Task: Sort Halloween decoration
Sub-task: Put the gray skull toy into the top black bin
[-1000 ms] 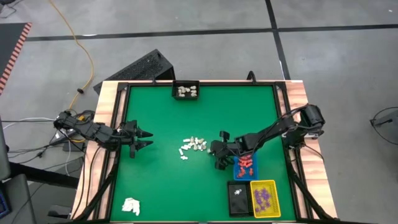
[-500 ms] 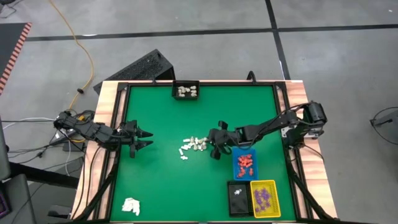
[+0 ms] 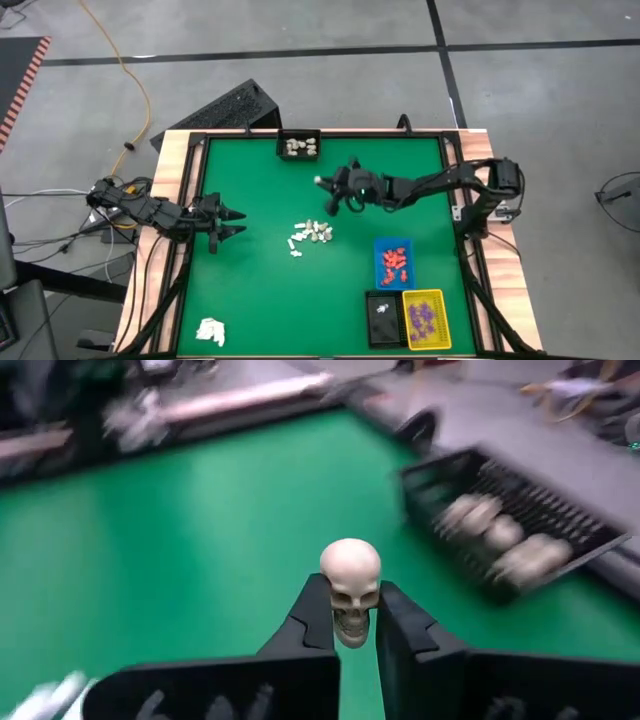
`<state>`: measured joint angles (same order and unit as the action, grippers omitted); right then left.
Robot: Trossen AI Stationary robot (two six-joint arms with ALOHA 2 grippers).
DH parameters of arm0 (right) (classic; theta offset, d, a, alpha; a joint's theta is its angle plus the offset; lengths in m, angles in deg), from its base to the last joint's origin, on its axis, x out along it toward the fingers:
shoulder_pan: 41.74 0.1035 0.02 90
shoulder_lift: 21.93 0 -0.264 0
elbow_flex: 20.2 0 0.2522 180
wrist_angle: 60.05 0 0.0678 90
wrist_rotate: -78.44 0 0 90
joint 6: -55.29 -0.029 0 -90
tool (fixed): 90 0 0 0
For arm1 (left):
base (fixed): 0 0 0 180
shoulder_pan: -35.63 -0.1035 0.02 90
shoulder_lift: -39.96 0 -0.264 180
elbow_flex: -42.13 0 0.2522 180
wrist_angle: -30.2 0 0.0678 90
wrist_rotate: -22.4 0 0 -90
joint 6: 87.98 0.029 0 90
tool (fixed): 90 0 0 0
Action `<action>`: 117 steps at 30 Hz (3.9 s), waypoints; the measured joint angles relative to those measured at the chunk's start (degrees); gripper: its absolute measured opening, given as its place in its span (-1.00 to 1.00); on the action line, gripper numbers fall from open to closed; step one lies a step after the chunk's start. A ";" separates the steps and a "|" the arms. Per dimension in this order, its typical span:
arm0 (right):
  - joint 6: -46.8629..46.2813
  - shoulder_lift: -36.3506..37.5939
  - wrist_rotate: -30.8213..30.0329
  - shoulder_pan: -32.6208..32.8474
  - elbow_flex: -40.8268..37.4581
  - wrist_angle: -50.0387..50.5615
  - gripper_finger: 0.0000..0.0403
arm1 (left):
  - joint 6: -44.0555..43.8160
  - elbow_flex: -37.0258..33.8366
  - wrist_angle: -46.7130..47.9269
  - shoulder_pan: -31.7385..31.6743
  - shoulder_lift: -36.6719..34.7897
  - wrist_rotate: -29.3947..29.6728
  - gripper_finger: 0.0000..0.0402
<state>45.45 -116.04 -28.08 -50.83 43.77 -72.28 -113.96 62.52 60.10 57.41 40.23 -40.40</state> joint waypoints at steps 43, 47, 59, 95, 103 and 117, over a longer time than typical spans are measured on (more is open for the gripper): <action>4.58 -24.86 10.11 -15.90 41.15 32.31 -0.11 | -5.28 -0.17 -0.33 -0.02 0.46 -2.01 -0.06; 7.08 -19.69 20.57 -14.26 41.27 40.14 -0.14 | -5.22 -0.17 -0.40 -0.02 0.46 -5.09 -0.06; 1.50 7.46 10.11 2.90 27.32 60.13 -0.23 | -3.63 -0.17 -0.70 0.00 0.46 -5.26 -0.06; -16.93 -14.93 -21.19 25.34 0.52 7.44 -0.26 | -1.22 -0.17 -2.99 -0.02 0.46 -0.66 -0.06; -17.29 -14.95 -22.59 25.18 0.54 8.67 -0.51 | -1.22 -0.17 -2.78 -0.02 0.46 0.03 -0.06; -17.16 -14.59 -22.50 25.10 0.57 8.93 -0.98 | -1.22 -0.17 -2.54 -0.02 0.46 0.07 -0.06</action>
<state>28.29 -130.62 -50.58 -25.73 44.34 -63.35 -115.18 62.35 57.57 57.39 40.69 -40.33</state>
